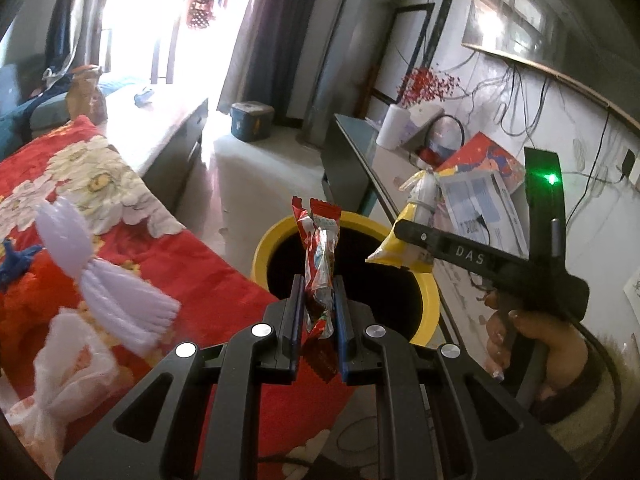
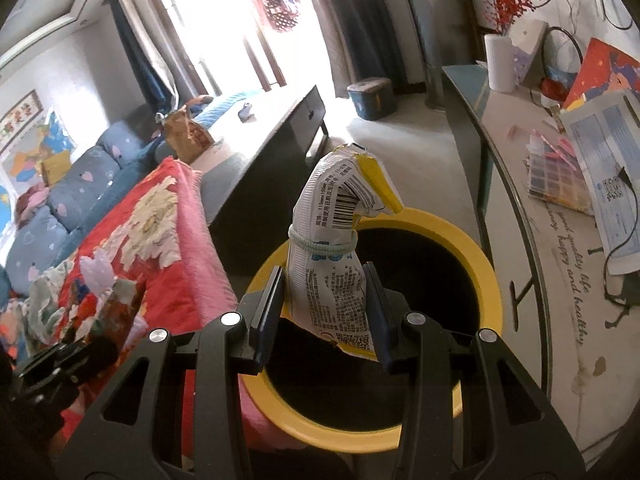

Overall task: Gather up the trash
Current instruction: 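Carry the wrapper and snack bag in both grippers over the yellow bin, then open both grippers to drop the wrapper and snack bag into the bin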

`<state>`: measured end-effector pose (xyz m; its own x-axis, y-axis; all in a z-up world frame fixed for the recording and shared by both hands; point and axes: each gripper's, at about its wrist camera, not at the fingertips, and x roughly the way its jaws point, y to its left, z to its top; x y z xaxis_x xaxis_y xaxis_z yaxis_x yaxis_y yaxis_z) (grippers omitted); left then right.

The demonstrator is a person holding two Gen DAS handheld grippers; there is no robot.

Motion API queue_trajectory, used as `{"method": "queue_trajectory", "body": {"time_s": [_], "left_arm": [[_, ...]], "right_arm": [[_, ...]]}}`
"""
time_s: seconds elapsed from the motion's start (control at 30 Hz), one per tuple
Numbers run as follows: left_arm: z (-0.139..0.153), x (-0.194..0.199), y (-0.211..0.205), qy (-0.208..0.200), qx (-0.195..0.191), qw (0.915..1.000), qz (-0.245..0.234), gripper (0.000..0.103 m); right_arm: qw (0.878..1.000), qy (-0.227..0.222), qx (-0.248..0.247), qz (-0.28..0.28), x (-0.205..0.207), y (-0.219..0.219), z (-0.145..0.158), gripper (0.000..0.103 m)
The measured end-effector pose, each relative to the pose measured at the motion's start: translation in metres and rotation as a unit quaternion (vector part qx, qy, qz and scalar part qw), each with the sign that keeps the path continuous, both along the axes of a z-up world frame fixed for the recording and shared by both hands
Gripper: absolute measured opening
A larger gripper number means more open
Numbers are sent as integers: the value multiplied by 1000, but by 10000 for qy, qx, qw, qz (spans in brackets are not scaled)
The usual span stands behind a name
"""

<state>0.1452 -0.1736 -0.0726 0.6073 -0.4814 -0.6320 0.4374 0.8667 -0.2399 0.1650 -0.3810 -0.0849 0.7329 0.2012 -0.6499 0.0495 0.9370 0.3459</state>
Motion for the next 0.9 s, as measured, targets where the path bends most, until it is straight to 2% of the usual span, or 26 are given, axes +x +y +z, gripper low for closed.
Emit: {"method": "queue_trajectory", "body": {"time_s": [0.5, 0.57, 0.6, 0.63, 0.67, 0.73, 0.8, 0.87, 0.9], "left_arm": [[-28, 26, -32, 261, 187, 9994, -151, 14], [-30, 29, -34, 261, 185, 9994, -153, 14], [-30, 31, -37, 270, 173, 9993, -166, 15], [-31, 33, -38, 271, 182, 9993, -162, 22], [-31, 35, -38, 252, 207, 9994, -104, 43], [-29, 37, -34, 247, 116, 9996, -26, 74], [-26, 37, -31, 220, 86, 9997, 2, 78], [-20, 33, -27, 82, 203, 9997, 103, 90], [-18, 31, -25, 31, 208, 9997, 130, 91]], "right_arm": [[9992, 342, 33, -181, 4, -22, -19, 33], [9991, 372, 70, -183, 4, -23, -22, 35], [9990, 391, 86, -188, 5, -23, -23, 41], [9989, 403, 104, -218, 5, -23, -24, 48], [9988, 394, 112, -253, 4, -24, -23, 49], [9987, 373, 110, -316, 3, -25, -21, 60], [9987, 322, 59, -378, 1, -25, -18, 61], [9988, 267, 30, -400, -1, -25, -15, 64], [9988, 246, 19, -417, -2, -24, -14, 67]]}}
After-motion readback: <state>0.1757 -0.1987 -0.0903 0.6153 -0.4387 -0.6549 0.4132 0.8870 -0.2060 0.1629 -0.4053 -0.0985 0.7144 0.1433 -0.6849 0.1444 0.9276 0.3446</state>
